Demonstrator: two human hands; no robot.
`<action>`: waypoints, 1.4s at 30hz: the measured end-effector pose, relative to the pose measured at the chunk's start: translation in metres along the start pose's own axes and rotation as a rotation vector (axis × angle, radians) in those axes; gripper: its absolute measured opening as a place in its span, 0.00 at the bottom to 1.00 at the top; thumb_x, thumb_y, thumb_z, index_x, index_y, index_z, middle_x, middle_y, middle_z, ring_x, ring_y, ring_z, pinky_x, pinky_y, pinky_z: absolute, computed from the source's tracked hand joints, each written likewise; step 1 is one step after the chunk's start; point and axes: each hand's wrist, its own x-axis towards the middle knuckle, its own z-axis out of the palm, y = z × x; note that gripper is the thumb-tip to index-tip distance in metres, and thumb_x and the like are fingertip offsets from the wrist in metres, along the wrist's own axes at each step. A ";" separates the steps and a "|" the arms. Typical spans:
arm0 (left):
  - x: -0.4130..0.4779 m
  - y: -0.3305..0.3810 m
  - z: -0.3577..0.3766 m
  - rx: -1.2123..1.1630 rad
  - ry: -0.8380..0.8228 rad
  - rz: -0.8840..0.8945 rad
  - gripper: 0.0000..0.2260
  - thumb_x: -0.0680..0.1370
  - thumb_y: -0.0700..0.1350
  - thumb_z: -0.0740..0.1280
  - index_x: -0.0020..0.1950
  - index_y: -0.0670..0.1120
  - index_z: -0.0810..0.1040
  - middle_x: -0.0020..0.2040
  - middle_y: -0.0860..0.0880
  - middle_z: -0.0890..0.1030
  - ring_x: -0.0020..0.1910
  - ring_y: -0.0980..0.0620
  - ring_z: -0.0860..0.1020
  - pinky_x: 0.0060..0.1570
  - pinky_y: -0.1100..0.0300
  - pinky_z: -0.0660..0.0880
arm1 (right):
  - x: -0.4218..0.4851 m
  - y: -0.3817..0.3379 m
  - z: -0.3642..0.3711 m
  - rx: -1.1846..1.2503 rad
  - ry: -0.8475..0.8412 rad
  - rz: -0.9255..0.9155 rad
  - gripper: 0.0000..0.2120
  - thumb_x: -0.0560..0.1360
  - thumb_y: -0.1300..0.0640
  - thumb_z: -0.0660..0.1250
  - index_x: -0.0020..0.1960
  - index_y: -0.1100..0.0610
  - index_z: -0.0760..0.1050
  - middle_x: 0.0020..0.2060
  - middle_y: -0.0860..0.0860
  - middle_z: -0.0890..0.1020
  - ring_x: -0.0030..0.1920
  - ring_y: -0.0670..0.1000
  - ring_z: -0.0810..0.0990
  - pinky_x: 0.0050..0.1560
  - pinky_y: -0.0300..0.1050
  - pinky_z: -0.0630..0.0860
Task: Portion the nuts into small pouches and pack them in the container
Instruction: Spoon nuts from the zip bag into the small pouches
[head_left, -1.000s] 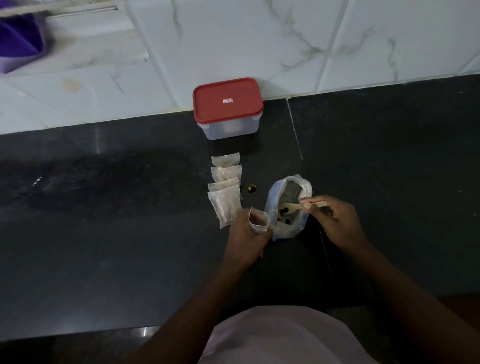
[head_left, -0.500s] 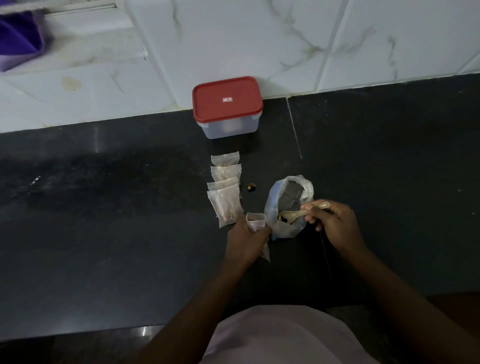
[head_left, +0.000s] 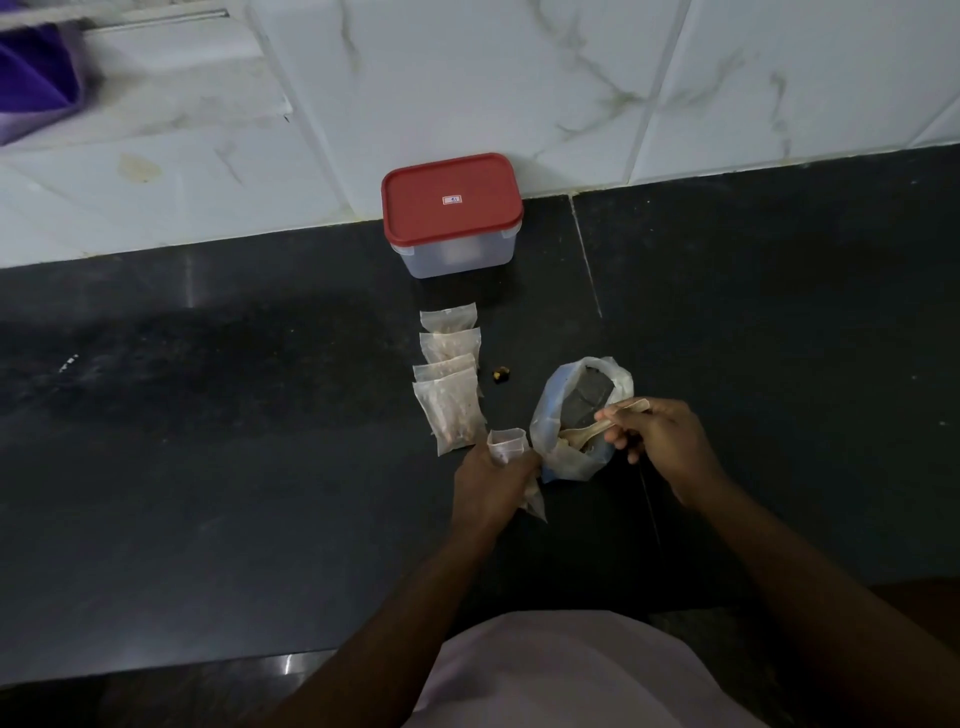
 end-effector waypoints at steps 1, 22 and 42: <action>0.000 -0.001 0.000 -0.001 0.009 0.002 0.13 0.76 0.48 0.74 0.59 0.51 0.78 0.55 0.50 0.83 0.53 0.54 0.82 0.56 0.52 0.81 | 0.000 0.000 0.003 -0.009 -0.008 0.015 0.09 0.80 0.58 0.69 0.45 0.56 0.87 0.35 0.54 0.85 0.36 0.48 0.79 0.34 0.42 0.73; -0.003 0.005 -0.002 -0.009 -0.028 0.081 0.10 0.77 0.46 0.74 0.53 0.56 0.75 0.49 0.59 0.79 0.48 0.62 0.79 0.44 0.65 0.75 | 0.010 -0.001 -0.001 0.178 0.036 0.186 0.09 0.80 0.57 0.67 0.52 0.60 0.84 0.38 0.54 0.83 0.40 0.50 0.80 0.44 0.45 0.77; 0.000 0.017 -0.010 0.159 -0.007 0.326 0.11 0.76 0.45 0.76 0.55 0.50 0.78 0.49 0.53 0.82 0.48 0.59 0.81 0.47 0.64 0.78 | -0.002 -0.033 -0.003 0.441 -0.024 -0.014 0.10 0.82 0.59 0.63 0.52 0.61 0.83 0.35 0.52 0.80 0.37 0.48 0.79 0.42 0.44 0.76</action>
